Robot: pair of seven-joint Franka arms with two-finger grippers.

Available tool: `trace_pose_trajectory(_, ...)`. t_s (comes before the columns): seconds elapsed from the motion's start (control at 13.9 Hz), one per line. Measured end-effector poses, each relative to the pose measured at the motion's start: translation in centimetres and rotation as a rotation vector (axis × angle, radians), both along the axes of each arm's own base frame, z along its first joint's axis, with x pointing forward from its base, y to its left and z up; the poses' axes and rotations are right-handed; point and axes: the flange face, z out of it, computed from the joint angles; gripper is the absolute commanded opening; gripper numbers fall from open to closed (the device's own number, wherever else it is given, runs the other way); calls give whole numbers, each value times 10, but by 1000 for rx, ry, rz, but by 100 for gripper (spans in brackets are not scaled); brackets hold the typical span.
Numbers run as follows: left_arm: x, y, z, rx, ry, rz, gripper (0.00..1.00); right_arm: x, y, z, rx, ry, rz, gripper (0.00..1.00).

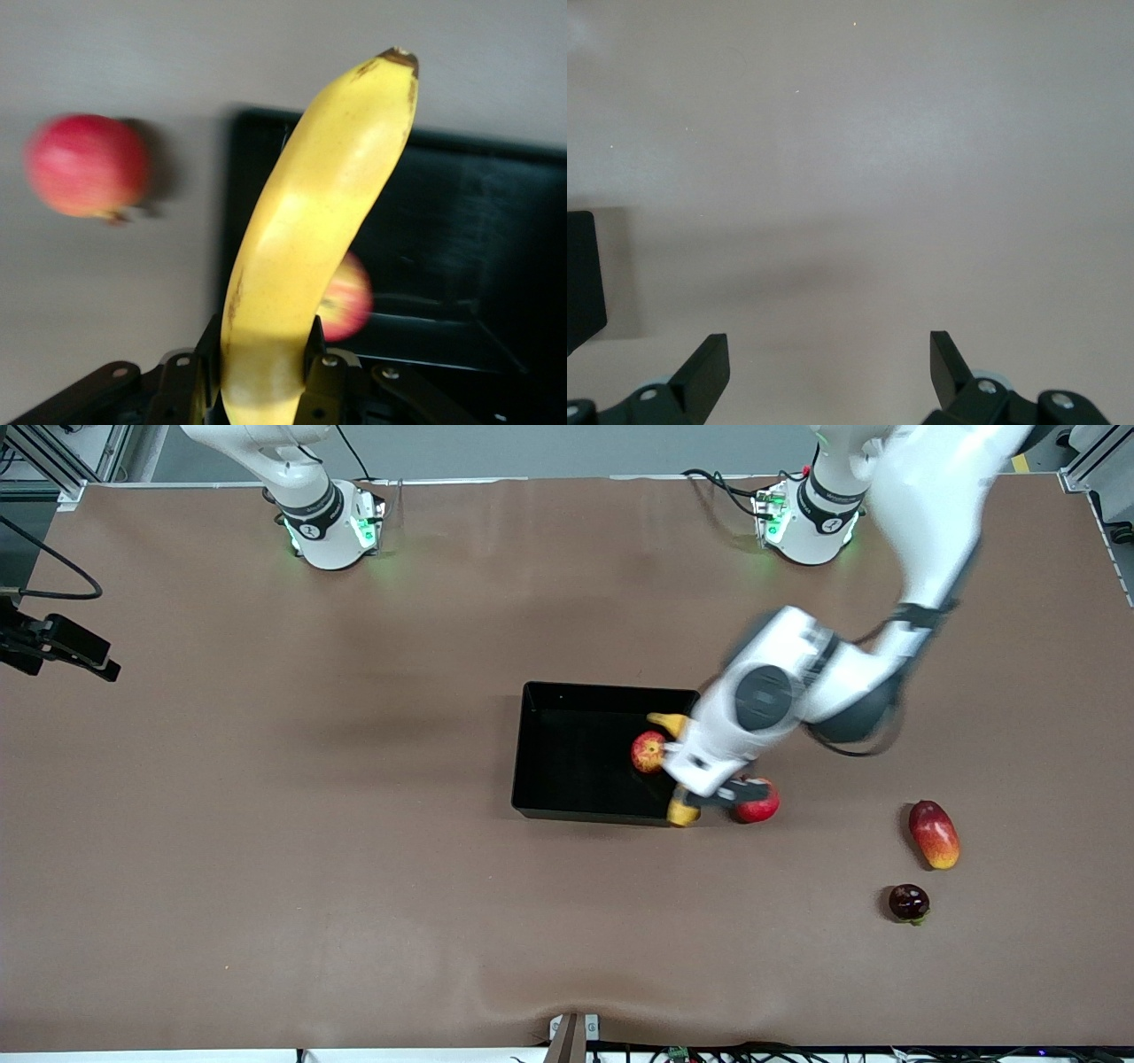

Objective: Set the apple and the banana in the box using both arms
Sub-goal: 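Carry the banana into the tray and open the left gripper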

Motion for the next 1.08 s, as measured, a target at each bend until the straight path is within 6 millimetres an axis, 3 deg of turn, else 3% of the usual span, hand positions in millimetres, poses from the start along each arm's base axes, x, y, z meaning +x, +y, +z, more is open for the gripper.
trace_pose_trajectory(0.14,-26,-43,-11,14,-32,-62,0,0,0,0,0,0,0,100)
trace_pose_trajectory(0.36,-54,-89,-29,-19,-67,-117,0,0,0,0,0,0,0,100)
trace_pose_trajectory(0.94,-77,-127,-85,-70,-79,-198,0,0,1,-2,1,9,2,100)
trace_pose_trajectory(1.08,-77,-132,-105,-69,-79,-205,12,0,3,-5,1,15,6,100)
